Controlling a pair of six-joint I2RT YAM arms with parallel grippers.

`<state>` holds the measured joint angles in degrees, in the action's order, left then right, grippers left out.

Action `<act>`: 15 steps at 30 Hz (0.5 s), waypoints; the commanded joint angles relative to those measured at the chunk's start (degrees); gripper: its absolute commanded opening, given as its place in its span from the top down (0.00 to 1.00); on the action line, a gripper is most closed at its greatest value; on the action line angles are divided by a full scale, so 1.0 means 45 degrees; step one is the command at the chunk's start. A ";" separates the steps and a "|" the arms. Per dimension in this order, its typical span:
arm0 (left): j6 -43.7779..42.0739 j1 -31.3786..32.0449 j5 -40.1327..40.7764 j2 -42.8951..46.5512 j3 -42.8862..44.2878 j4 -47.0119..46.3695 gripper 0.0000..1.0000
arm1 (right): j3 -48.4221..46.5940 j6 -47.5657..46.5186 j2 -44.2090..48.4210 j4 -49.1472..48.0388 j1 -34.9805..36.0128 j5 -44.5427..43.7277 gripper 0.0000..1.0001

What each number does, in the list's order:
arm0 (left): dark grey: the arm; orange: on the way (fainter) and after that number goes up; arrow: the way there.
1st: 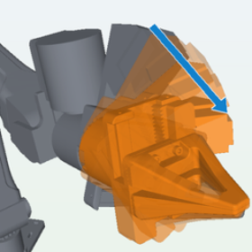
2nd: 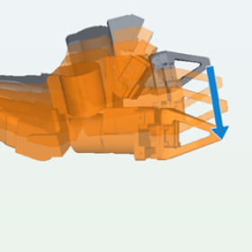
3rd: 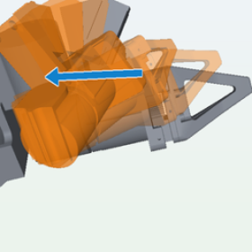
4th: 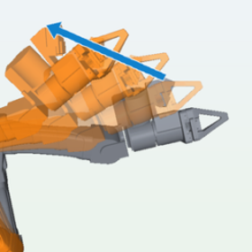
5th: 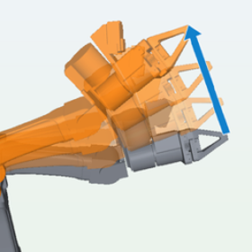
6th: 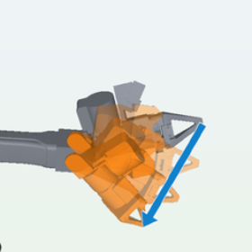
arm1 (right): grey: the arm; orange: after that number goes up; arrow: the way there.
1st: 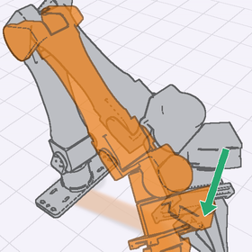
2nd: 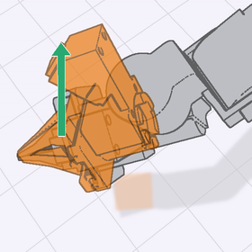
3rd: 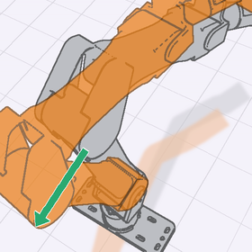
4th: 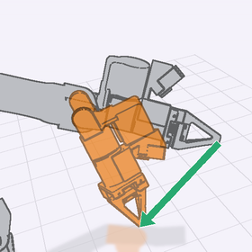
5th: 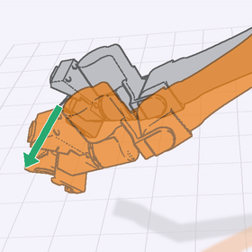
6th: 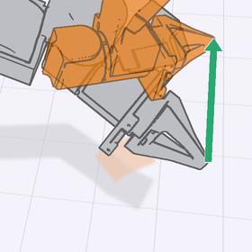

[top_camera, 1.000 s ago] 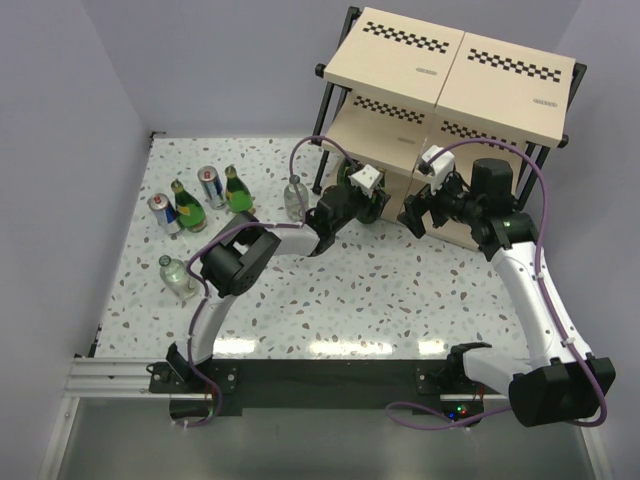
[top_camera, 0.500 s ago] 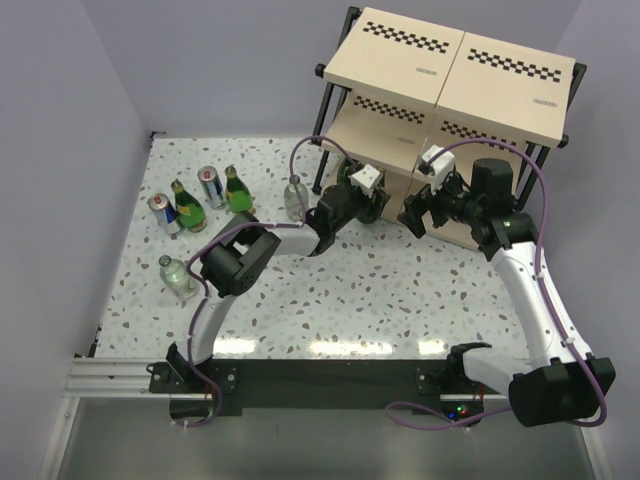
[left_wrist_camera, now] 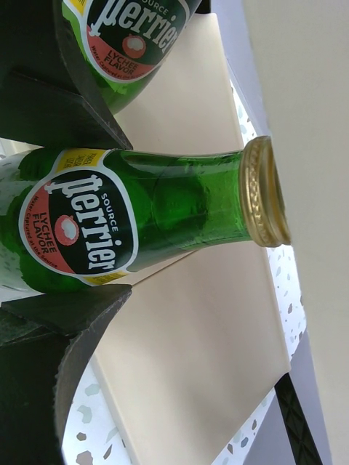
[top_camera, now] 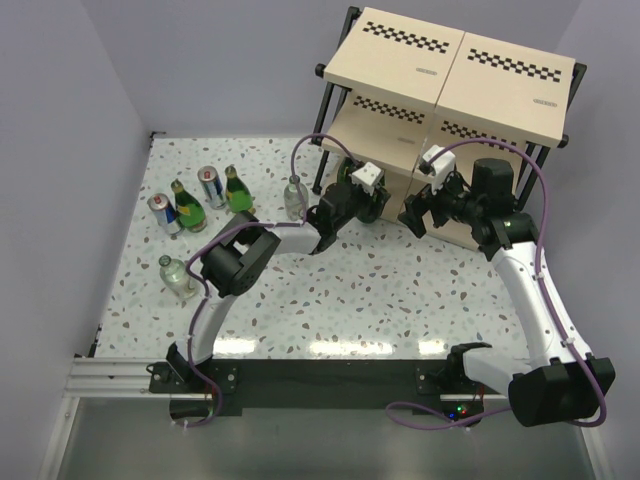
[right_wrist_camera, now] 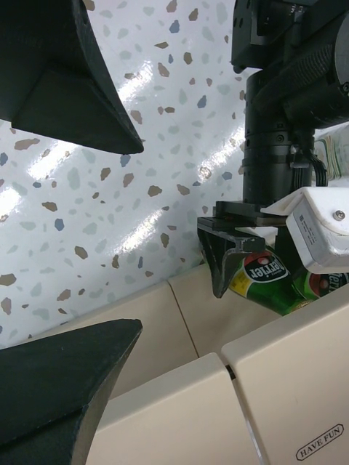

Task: Place and organize the beverage onto the shelf
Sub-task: Place the drink on the shelf.

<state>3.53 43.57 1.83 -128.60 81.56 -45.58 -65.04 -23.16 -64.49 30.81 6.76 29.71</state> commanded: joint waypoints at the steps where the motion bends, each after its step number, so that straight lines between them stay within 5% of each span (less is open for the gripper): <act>1: 0.0212 -0.0034 0.0395 0.0784 0.1094 -0.3113 1.00 | -0.0372 0.0127 -0.0005 -0.0440 -0.0038 0.0291 0.01; 15: -0.0003 -0.0034 0.0532 0.0334 0.2579 -0.2488 1.00 | -0.0391 0.0127 -0.0044 -0.0440 -0.0038 0.0291 0.01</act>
<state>3.79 43.55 3.18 -129.95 87.18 -43.35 -65.04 -23.16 -64.49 30.81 6.72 29.74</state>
